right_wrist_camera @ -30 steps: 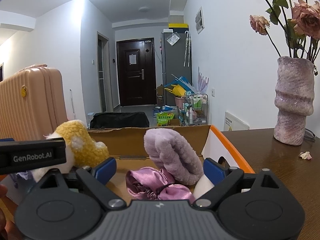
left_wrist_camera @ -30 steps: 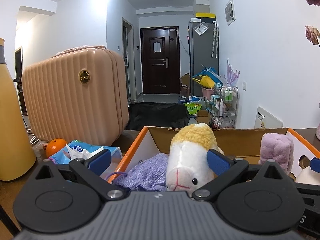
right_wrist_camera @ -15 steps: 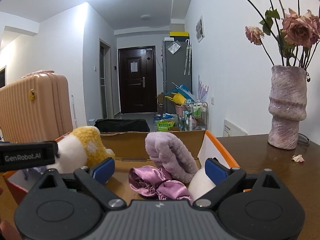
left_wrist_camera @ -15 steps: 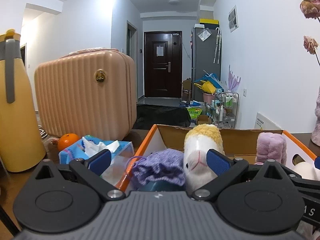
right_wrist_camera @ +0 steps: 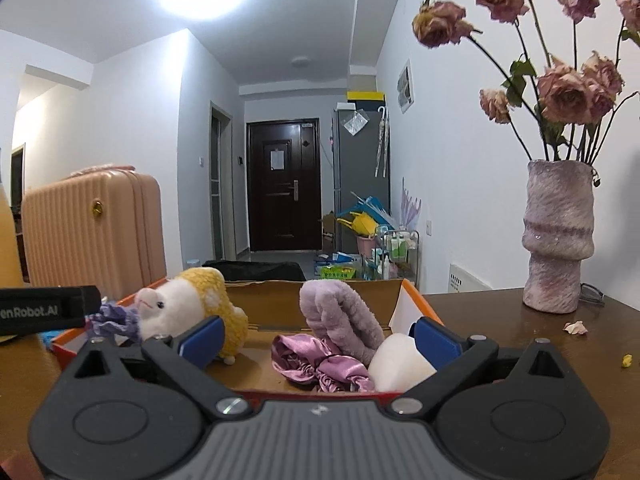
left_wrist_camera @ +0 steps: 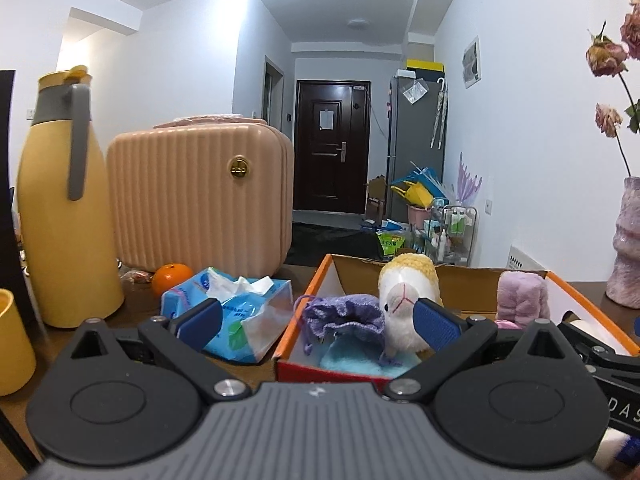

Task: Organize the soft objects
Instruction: 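Withdraw both grippers from the box back toward the table items, then grasp the pink-and-yellow sponge block with the right gripper and lift it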

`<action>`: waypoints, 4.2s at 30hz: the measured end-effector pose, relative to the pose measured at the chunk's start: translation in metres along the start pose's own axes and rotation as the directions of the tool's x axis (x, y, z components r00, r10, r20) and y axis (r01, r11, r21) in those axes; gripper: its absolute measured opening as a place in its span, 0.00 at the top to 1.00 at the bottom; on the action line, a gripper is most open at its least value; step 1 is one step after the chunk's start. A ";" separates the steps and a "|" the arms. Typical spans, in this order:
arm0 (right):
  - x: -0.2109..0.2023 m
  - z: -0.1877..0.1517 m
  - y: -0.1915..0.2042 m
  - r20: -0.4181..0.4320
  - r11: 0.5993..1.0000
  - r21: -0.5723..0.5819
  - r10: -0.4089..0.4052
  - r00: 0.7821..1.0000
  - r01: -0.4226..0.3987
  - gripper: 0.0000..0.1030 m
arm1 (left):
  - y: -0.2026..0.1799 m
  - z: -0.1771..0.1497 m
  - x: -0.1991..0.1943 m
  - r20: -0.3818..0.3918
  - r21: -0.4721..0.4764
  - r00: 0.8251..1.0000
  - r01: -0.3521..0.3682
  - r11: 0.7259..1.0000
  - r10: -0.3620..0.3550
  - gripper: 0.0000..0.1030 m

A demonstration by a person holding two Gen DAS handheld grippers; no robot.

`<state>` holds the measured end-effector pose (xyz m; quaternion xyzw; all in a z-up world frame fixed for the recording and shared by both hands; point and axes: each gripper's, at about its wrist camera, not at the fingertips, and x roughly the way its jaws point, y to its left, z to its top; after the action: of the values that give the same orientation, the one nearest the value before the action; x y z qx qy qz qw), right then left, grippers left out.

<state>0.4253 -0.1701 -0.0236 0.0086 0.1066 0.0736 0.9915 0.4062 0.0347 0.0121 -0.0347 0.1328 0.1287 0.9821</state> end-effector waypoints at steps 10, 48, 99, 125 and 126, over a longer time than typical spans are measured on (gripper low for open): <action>-0.040 -0.005 -0.003 0.012 1.000 -0.009 0.016 1.000 -0.016 0.00 | 0.014 -0.006 -0.032 -0.006 0.000 1.000 -0.004 1.000 0.004 0.00; -0.130 -0.027 -0.025 -0.057 0.999 -0.036 0.026 0.998 -0.028 0.00 | 0.037 -0.038 -0.106 -0.134 0.045 0.986 0.104 0.994 -0.097 0.00; -0.129 -0.042 0.013 -0.206 0.964 -0.061 0.242 0.948 -0.259 0.00 | 0.077 -0.053 -0.100 -0.307 0.083 0.947 0.123 0.989 -0.092 0.00; -0.053 -0.049 0.100 -0.457 0.929 0.005 0.332 0.825 -0.371 0.18 | 0.137 -0.056 -0.098 -0.367 0.043 0.929 0.076 0.996 -0.055 0.00; -0.052 -0.049 0.099 -0.453 0.929 0.008 0.334 0.826 -0.371 0.19 | 0.137 -0.056 -0.098 -0.367 0.043 0.928 0.075 0.996 -0.054 0.00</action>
<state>0.3501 -0.0795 -0.0570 -0.0289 0.3250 0.2596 0.9089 0.2652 0.1374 -0.0199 -0.0346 0.3157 0.0838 0.9445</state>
